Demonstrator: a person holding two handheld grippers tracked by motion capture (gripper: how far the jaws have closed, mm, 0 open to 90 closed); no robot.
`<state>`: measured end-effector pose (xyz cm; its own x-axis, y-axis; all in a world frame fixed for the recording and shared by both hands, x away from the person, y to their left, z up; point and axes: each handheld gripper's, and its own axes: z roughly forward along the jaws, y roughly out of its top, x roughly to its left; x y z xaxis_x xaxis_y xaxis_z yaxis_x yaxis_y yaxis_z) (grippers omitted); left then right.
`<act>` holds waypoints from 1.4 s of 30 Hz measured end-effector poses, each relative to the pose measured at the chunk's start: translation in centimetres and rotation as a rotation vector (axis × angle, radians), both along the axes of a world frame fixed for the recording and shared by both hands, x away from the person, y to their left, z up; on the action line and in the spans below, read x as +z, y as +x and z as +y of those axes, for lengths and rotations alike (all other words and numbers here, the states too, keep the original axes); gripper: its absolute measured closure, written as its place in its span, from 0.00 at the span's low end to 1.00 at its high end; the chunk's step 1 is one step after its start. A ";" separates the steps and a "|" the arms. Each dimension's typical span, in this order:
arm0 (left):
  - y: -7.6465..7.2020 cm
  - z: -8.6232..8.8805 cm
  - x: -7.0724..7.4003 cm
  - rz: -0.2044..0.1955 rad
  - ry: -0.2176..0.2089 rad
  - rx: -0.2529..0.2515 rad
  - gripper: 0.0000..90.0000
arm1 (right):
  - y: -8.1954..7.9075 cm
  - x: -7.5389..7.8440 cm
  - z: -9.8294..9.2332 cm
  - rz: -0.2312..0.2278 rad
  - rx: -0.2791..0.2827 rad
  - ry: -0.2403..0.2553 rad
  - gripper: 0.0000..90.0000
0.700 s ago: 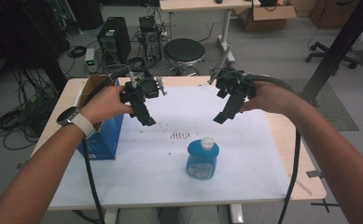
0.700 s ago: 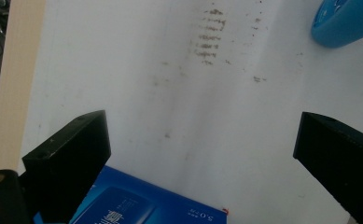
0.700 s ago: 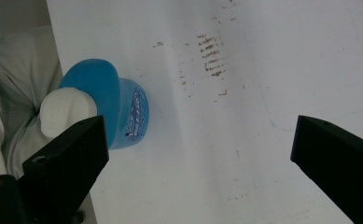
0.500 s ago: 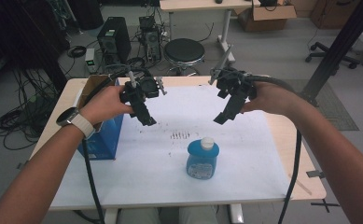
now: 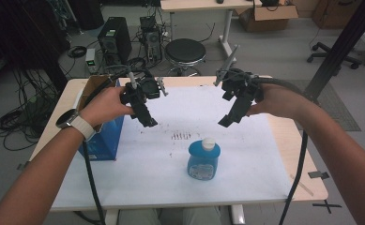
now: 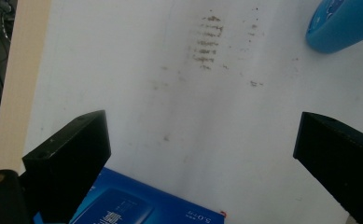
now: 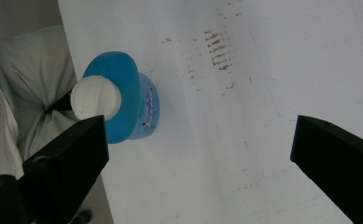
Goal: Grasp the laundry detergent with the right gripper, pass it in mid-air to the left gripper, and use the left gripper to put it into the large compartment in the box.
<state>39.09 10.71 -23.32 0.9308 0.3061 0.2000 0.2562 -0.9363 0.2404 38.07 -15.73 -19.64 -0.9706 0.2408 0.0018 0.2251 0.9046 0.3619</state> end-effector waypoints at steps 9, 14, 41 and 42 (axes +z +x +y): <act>0.0 0.0 -0.1 0.002 0.001 -0.002 0.05 | -0.9 0.3 -1.0 0.003 -0.008 0.010 0.04; -0.1 0.0 -0.1 -0.001 -0.001 -0.001 0.05 | -1.3 0.4 -1.5 0.007 -0.014 0.013 0.04; -0.5 -0.7 -0.1 -0.003 0.003 -0.014 0.05 | -3.6 -3.0 -3.7 0.046 -0.006 0.056 0.04; -0.5 -0.7 -0.1 -0.003 0.003 -0.014 0.05 | -3.6 -3.0 -3.7 0.046 -0.006 0.056 0.04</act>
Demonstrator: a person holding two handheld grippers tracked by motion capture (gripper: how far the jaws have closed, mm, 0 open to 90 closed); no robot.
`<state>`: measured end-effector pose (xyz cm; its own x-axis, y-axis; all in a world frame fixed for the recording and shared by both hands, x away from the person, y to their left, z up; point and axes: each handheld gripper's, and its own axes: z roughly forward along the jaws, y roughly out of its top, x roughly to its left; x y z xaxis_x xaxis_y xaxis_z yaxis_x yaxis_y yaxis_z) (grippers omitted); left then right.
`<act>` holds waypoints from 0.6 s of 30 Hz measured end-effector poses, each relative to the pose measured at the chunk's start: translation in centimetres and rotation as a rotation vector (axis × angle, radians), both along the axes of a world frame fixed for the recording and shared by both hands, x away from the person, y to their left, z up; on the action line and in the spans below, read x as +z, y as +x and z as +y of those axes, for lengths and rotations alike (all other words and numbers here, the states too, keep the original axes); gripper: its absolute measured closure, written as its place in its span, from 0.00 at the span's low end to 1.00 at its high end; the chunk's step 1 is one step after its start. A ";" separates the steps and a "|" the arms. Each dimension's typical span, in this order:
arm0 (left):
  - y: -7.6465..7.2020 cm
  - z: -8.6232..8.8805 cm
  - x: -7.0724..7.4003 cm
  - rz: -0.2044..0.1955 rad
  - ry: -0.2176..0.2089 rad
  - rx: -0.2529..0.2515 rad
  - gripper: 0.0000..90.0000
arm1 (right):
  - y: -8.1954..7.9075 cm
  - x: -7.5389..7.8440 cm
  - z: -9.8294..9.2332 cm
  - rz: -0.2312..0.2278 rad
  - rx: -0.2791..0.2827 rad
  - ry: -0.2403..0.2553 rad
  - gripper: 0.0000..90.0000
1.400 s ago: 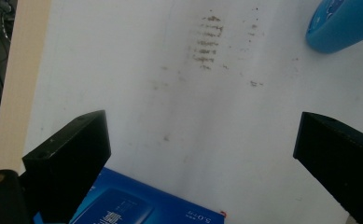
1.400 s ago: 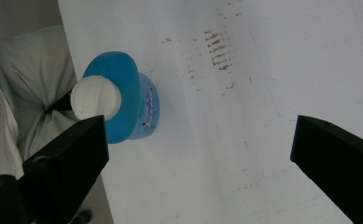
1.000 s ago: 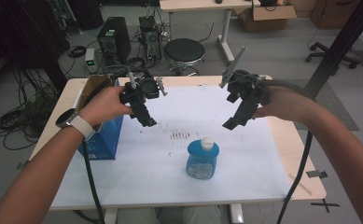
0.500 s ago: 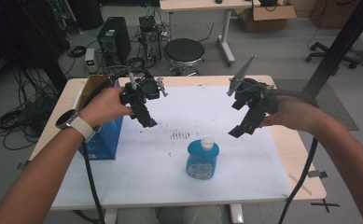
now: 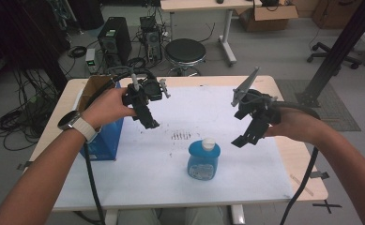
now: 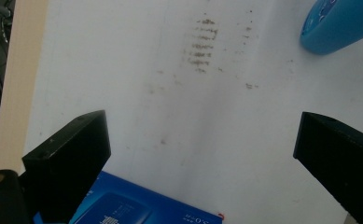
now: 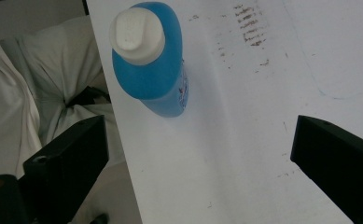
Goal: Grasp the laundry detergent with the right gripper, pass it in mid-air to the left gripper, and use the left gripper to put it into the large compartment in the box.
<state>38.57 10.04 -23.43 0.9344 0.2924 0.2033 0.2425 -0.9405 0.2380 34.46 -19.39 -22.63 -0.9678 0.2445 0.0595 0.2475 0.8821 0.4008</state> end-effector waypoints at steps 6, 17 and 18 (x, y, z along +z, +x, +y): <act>-0.1 -0.1 0.0 -0.003 0.003 -0.004 0.05 | -0.4 -1.3 -0.1 0.017 0.002 0.011 0.05; -0.2 0.0 0.1 -0.006 0.002 0.002 0.05 | -1.1 -3.4 -0.4 0.028 -0.007 0.069 0.05; -0.2 0.0 0.1 -0.006 0.002 0.002 0.05 | -1.1 -3.5 -0.4 0.030 -0.009 0.071 0.05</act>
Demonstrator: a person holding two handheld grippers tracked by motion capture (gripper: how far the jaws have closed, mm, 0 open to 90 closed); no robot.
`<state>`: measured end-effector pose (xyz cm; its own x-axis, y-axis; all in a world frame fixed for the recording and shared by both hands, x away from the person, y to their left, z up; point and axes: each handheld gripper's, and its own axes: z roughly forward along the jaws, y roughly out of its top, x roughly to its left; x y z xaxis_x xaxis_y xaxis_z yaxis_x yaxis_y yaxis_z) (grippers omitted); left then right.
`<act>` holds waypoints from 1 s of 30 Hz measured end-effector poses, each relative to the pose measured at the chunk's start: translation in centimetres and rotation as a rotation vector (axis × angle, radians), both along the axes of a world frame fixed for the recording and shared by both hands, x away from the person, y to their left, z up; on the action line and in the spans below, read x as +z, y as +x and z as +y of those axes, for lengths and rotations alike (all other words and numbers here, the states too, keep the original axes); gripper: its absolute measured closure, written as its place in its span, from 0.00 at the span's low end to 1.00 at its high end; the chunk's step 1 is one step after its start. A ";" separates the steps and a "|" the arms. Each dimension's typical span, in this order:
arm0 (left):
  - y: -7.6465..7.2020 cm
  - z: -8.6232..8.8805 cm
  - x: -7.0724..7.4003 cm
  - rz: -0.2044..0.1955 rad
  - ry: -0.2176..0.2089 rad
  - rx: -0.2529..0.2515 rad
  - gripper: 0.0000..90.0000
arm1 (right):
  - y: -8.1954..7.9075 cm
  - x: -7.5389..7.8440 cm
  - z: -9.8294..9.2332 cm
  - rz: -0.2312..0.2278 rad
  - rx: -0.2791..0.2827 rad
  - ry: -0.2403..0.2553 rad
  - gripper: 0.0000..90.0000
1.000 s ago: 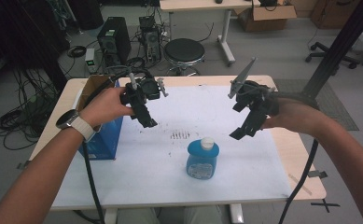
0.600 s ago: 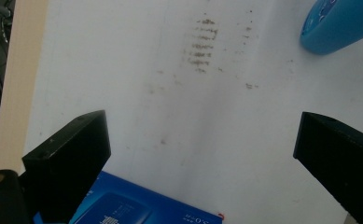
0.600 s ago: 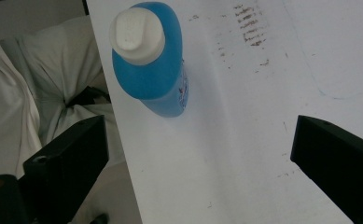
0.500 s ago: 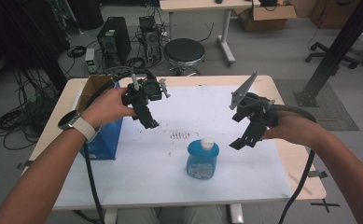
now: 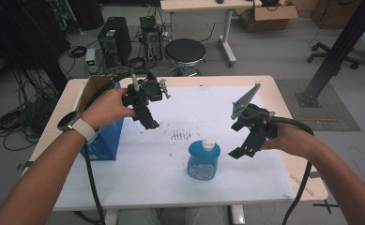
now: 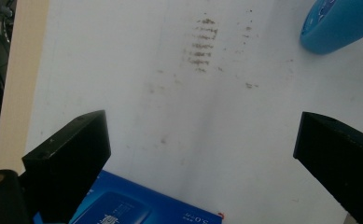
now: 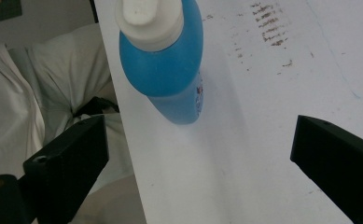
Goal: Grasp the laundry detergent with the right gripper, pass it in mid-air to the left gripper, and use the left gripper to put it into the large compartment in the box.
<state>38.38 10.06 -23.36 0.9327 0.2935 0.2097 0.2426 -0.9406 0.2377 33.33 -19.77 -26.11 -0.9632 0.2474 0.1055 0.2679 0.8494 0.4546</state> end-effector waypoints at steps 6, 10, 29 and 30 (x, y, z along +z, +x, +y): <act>0.0 -0.1 -0.1 0.006 0.006 -0.003 0.05 | -0.3 -0.8 0.0 0.002 -0.001 0.010 0.05; 0.0 0.0 -0.1 0.005 0.004 -0.002 0.05 | -0.7 -1.2 0.2 -0.003 0.005 0.014 0.05; -0.1 0.0 -0.1 -0.001 0.010 -0.002 0.05 | -1.9 -4.5 0.4 -0.001 -0.007 0.047 0.04; -0.1 0.0 -0.1 -0.001 0.010 -0.002 0.05 | -1.9 -4.5 0.4 -0.001 -0.007 0.047 0.04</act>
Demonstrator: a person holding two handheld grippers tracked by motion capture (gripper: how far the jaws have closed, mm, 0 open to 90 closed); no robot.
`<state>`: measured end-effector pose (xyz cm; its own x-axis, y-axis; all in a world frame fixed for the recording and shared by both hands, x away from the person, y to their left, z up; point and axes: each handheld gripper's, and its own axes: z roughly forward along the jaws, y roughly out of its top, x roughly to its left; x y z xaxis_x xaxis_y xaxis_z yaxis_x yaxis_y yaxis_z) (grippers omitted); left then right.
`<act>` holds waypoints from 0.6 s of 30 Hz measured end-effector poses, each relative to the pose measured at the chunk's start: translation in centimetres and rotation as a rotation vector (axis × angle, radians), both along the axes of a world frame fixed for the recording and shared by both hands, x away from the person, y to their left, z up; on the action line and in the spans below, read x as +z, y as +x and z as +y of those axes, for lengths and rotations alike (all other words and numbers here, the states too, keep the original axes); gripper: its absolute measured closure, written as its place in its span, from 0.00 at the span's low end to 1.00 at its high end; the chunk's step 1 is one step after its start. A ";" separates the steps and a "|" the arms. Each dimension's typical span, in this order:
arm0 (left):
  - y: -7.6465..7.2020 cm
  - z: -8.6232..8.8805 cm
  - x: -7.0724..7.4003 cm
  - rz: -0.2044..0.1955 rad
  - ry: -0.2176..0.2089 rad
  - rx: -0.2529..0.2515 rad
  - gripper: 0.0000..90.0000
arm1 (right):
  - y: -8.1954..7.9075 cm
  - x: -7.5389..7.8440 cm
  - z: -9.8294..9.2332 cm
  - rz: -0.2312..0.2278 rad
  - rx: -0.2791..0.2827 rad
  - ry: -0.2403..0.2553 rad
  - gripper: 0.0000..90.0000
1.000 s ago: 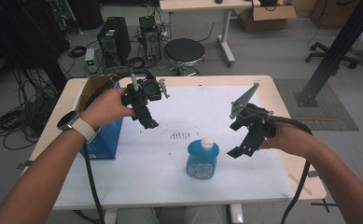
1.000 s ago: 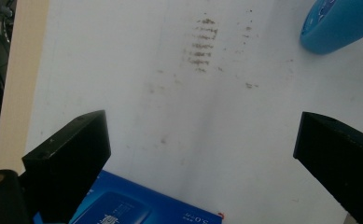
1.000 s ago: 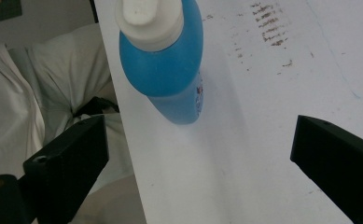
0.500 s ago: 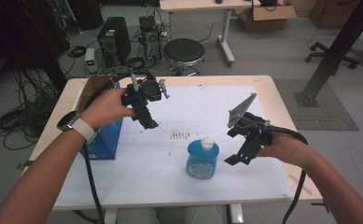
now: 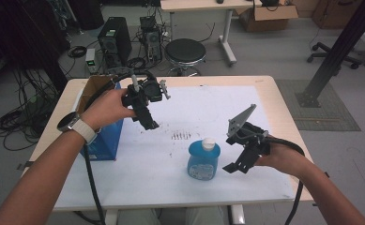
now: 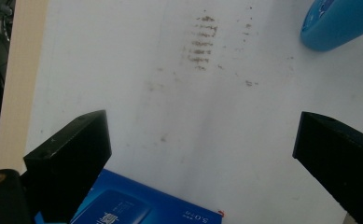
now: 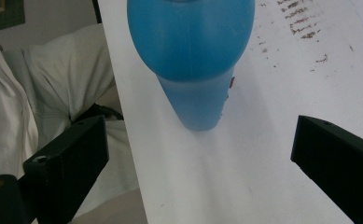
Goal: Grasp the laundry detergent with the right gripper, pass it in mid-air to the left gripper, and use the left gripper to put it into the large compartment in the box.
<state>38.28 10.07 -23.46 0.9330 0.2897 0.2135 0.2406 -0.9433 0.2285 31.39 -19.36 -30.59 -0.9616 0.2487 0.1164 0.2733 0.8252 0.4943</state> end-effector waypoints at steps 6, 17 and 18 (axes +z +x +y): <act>0.0 -0.1 -0.1 0.002 0.002 0.001 0.05 | -0.2 -0.8 -0.3 -0.007 -0.011 0.030 0.04; 0.1 -0.5 -0.2 0.002 0.008 -0.005 0.05 | -0.6 -2.2 -0.9 -0.031 -0.029 0.129 0.04; 0.1 -0.5 -0.3 0.003 0.007 -0.004 0.05 | -0.6 -2.2 -0.9 -0.031 -0.029 0.129 0.04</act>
<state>38.35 9.53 -23.71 0.9349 0.2845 0.2123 0.2376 -0.9459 0.2209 30.84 -20.26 -32.76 -0.9577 0.2615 0.1199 0.2794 0.7461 0.6044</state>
